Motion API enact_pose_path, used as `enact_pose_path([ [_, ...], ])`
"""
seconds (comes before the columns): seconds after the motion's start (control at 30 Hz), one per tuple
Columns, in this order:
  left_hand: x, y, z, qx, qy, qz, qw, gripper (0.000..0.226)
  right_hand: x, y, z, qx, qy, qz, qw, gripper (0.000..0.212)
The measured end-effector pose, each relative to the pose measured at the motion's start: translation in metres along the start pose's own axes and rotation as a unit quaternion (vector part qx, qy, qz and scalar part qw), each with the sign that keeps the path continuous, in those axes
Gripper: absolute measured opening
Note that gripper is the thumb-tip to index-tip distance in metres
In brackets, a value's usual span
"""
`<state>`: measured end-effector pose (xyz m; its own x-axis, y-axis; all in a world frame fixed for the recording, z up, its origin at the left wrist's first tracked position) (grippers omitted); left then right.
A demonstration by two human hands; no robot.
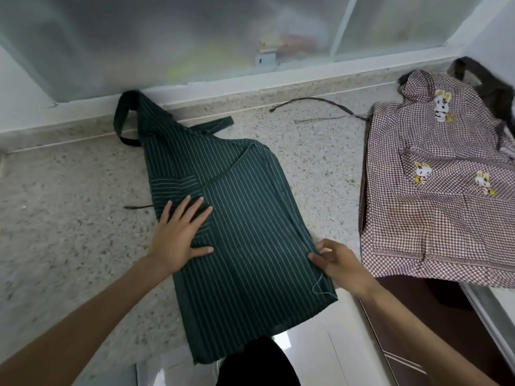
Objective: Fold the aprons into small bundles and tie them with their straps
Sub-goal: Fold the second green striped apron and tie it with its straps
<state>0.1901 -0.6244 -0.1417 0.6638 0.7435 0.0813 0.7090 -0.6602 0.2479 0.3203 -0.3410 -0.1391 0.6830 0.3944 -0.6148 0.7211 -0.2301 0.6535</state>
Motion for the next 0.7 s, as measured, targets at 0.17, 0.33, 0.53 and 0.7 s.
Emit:
enact_pose_path([
  [0.17, -0.007, 0.052, -0.021, 0.166, 0.063, -0.065, 0.982, 0.021, 0.052, 0.016, 0.007, 0.042, 0.108, 0.097, 0.988, 0.017],
  [0.33, -0.03, 0.113, 0.024, -0.004, 0.183, -0.25, 0.951, 0.059, 0.067, 0.04, 0.007, 0.14, 0.159, 0.085, 0.974, 0.029],
  [0.53, -0.011, 0.105, 0.047, -0.04, 0.604, -0.362, 0.709, 0.047, 0.075, 0.05, 0.019, 0.171, 0.108, 0.104, 0.974, 0.024],
  [0.7, -0.017, 0.09, 0.033, 0.077, 0.575, -0.364, 0.729, 0.03, 0.07, 0.063, 0.016, 0.201, 0.133, 0.078, 0.967, 0.016],
])
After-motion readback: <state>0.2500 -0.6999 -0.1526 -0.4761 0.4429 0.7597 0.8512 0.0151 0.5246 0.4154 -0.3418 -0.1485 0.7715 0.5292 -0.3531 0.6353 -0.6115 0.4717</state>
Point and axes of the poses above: each hand's wrist, its own y-axis away from the middle knuckle, its own z-axis out of the palm, x = y × z, the point moved 8 cm from there along -y, towards the middle knuckle, and after that the axes turned 8 degrees about z, right-handed, at the moved point
